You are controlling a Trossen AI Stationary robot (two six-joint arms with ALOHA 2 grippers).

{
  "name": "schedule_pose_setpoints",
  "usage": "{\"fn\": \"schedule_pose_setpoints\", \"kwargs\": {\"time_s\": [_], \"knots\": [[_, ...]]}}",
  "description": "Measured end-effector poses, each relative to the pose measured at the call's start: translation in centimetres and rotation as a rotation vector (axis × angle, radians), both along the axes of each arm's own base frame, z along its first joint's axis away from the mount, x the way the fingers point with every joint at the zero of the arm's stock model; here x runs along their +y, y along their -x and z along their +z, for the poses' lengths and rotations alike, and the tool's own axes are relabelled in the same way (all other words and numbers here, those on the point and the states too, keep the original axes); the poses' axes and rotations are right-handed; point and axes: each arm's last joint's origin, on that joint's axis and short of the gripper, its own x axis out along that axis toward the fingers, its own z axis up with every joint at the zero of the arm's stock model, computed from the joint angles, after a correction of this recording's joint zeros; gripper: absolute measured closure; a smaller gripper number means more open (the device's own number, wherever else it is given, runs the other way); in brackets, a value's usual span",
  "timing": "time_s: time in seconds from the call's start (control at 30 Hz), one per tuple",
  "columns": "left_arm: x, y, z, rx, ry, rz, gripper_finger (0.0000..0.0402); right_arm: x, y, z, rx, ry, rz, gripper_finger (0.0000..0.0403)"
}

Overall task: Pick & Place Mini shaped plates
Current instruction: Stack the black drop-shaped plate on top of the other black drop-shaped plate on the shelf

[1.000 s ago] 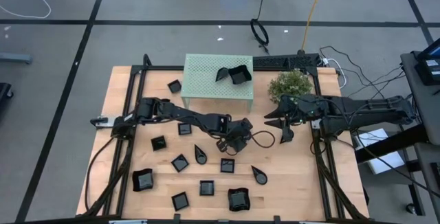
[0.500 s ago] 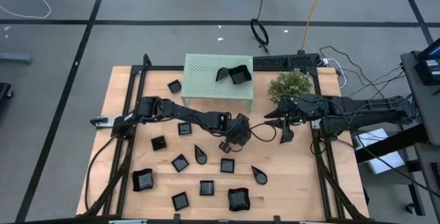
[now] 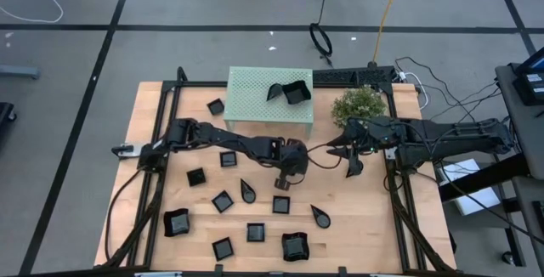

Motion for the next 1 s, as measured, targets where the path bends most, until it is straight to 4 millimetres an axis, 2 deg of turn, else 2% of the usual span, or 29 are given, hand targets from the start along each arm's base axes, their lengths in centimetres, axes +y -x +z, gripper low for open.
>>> {"fn": "schedule_pose_setpoints", "kwargs": {"time_s": [0.17, 0.3, 0.4, 0.57, 0.67, 0.8, 0.9, 1.0], "knots": [[-0.7, 0.5, 3.2, -0.064, 0.059, 0.057, 0.0396, 0.0, 0.0, 0.0, 0.004, 0.001, 0.002, 0.0298], [-0.5, 1.3, 6.7, -0.144, 0.144, 0.169, 0.0399, 0.0, 0.3, 0.3, -0.020, 0.005, 0.008, 0.0298], [-0.2, 2.2, 9.3, -0.204, 0.204, 0.276, 0.0395, 0.0, 1.0, 0.8, -0.053, 0.040, 0.021, 0.0298], [0.8, 4.2, 13.9, -0.323, 0.186, 0.424, 0.0398, 0.0, 2.8, 1.6, -0.111, 0.087, 0.043, 0.0298], [1.9, 5.5, 16.3, -0.399, 0.185, 0.532, 0.0393, -0.1, 3.7, 2.1, -0.150, 0.096, 0.045, 0.0298], [4.5, 7.5, 19.1, -0.491, 0.185, 0.703, 0.0398, -0.1, 4.6, 2.5, -0.186, 0.109, 0.029, 0.0298], [6.9, 8.4, 19.6, -0.509, 0.201, 0.821, 0.0394, -0.2, 5.0, 2.7, -0.204, 0.131, 0.019, 0.0298], [9.3, 8.9, 19.2, -0.493, 0.230, 0.919, 0.0397, -0.2, 5.2, 2.7, -0.210, 0.140, 0.021, 0.0298]]}}
